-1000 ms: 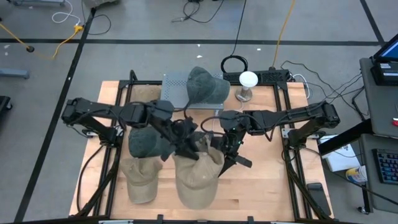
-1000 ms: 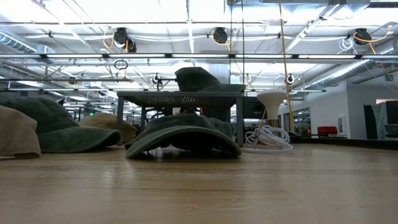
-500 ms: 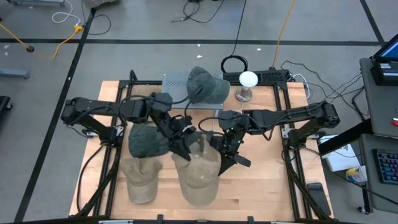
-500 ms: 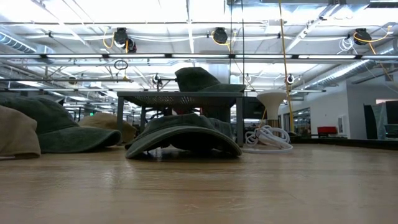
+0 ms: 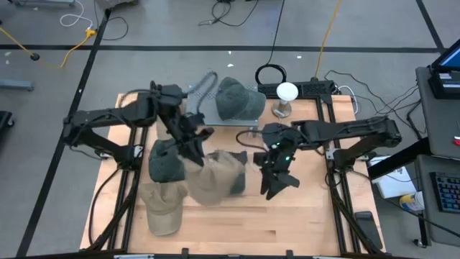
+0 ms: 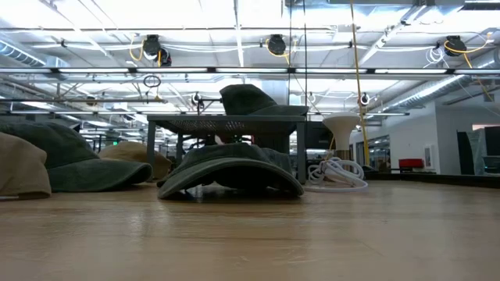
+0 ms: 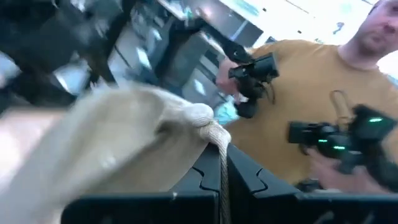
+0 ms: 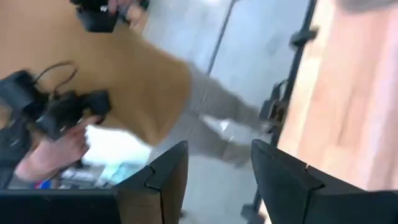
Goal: Pick & Place hat
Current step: Put the right brown cap on the shelf
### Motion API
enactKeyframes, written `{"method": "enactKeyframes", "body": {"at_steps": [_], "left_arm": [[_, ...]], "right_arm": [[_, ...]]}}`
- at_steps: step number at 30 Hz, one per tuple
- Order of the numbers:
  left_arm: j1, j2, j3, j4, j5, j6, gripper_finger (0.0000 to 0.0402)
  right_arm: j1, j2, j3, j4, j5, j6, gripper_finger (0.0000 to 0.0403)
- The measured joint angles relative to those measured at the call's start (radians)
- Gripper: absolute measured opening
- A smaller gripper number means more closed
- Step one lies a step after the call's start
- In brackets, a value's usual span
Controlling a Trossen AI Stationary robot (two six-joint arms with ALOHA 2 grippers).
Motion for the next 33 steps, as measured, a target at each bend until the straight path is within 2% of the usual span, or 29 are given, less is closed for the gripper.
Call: {"method": "enactKeyframes", "body": {"at_steps": [3, 7, 11, 15, 20, 24, 26, 29, 33], "left_arm": [[0.031, -0.054, -0.002, -0.072, -0.041, 0.094, 0.0001], [0.065, -0.113, -0.002, -0.178, -0.104, 0.263, 0.0001], [0.08, -0.165, -0.001, -0.295, -0.226, 0.46, 0.0001], [0.076, -0.203, -0.001, -0.397, -0.446, 0.638, 0.0001], [0.042, -0.216, 0.005, -0.493, -0.744, 0.842, 0.0001], [-0.007, -0.204, 0.054, -0.573, -1.018, 1.072, 0.0001], [-0.026, -0.191, 0.081, -0.611, -1.116, 1.187, 0.0001], [-0.035, -0.178, 0.115, -0.629, -1.192, 1.319, 0.0001], [-0.034, -0.178, 0.142, -0.665, -1.231, 1.493, 0.0001]], "right_arm": [[0.0, -0.05, 0.0, -0.014, 0.102, -0.016, 0.0173], [0.0, -0.116, 0.0, -0.009, 0.292, -0.069, 0.0169], [-0.001, -0.176, 0.0, 0.0, 0.491, -0.134, 0.0171], [0.0, -0.224, 0.001, -0.001, 0.702, -0.201, 0.017], [0.0, -0.252, 0.001, -0.001, 0.893, -0.269, 0.017], [0.0, -0.252, 0.001, -0.002, 0.994, -0.3, 0.0171], [0.0, -0.252, 0.001, -0.002, 1.017, -0.314, 0.0171], [-0.004, -0.246, 0.002, -0.001, 1.018, -0.337, 0.0171], [-0.006, -0.245, 0.002, -0.001, 1.017, -0.359, 0.0171]]}}
